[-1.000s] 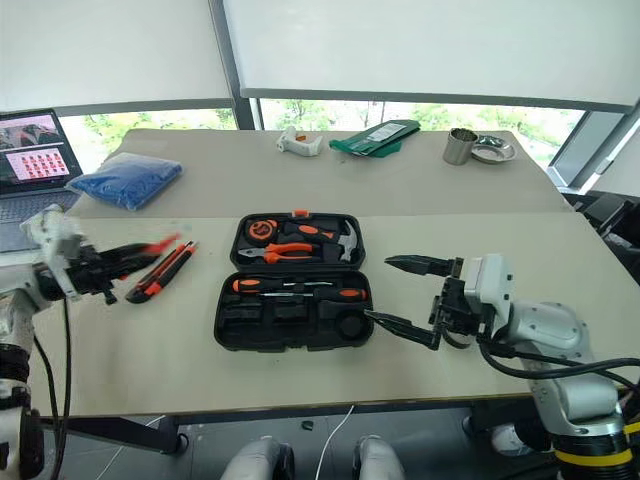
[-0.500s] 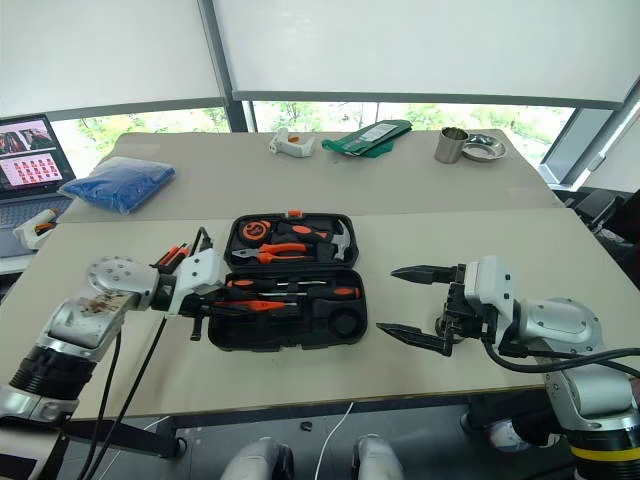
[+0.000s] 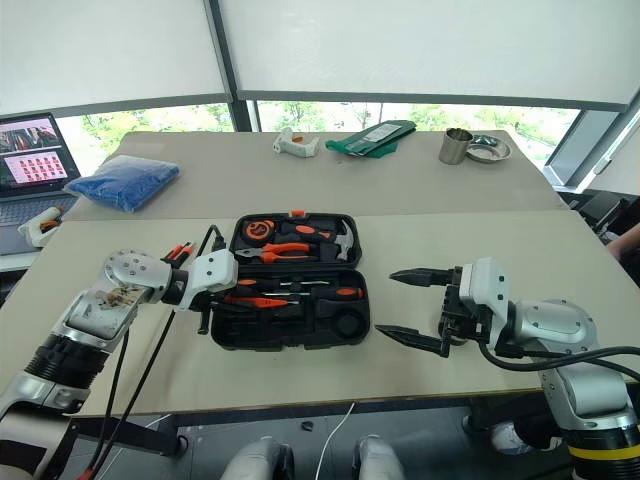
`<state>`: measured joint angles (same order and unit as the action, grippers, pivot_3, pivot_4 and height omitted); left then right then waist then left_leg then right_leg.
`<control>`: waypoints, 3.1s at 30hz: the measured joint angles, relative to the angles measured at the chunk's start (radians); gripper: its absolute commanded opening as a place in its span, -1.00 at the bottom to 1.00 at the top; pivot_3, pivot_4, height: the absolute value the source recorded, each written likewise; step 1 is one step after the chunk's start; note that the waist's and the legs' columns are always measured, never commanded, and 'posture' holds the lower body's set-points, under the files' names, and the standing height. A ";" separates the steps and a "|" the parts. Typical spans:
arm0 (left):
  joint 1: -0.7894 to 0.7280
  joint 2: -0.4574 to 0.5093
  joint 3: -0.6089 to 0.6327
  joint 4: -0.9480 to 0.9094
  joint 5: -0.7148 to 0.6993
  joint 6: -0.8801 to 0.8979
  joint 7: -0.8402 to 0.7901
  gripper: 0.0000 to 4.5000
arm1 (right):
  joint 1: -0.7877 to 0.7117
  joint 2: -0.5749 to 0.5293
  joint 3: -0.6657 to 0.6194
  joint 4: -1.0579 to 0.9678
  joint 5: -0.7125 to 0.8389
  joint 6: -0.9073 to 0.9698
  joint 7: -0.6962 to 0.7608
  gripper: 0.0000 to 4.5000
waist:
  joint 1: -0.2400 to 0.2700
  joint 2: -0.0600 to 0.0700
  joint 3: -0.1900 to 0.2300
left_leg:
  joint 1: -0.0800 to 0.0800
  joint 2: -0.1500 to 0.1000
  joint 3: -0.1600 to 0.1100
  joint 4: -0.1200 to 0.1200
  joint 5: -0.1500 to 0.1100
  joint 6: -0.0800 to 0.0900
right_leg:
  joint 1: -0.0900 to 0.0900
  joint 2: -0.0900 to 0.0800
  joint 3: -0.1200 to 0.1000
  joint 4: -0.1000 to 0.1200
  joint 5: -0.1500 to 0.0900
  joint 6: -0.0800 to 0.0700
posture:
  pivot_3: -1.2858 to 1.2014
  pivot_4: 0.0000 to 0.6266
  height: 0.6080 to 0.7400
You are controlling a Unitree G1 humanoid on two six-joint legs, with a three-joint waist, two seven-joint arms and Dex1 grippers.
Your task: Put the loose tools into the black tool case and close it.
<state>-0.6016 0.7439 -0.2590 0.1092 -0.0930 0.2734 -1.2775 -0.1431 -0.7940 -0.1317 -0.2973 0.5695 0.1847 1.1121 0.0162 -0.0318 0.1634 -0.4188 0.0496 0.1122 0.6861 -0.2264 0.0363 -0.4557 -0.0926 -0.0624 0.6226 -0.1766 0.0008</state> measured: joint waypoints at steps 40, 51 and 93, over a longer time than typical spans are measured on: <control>0.014 -0.074 0.185 0.093 -0.184 -0.168 -0.046 -0.06 | -0.033 0.067 0.042 0.032 -0.031 -0.005 -0.002 1.00 | -0.003 0.000 0.000 | -0.003 0.000 -0.002 0.009 -0.001 0.001 | 0.000 0.000 0.001 0.004 0.000 0.000 | 0.03 -0.52 1.00; 0.073 -0.116 0.131 0.234 -0.090 -0.287 -0.004 -1.00 | -0.033 0.093 0.044 0.033 -0.047 -0.009 -0.003 1.00 | -0.002 0.000 0.000 | -0.003 0.001 -0.002 0.009 -0.001 0.001 | 0.000 0.000 0.000 0.004 0.000 0.000 | 0.03 -0.52 1.00; 0.877 -0.074 1.002 0.021 -0.413 -0.016 0.460 0.99 | 0.059 0.268 0.017 0.024 0.063 -0.122 0.003 1.00 | 0.011 0.002 0.001 | 0.000 0.005 -0.002 0.006 -0.008 -0.008 | -0.002 -0.009 -0.007 -0.002 -0.005 -0.007 | 0.03 -0.52 1.00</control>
<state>0.2753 0.6702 0.7426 0.1306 -0.5059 0.2578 -0.8177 -0.0839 -0.5258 -0.1147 -0.2738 0.6329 0.0624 1.1152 0.0273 -0.0299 0.1643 -0.4187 0.0543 0.1099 0.6918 -0.2341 0.0282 -0.4577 -0.1017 -0.0694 0.6208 -0.1813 -0.0059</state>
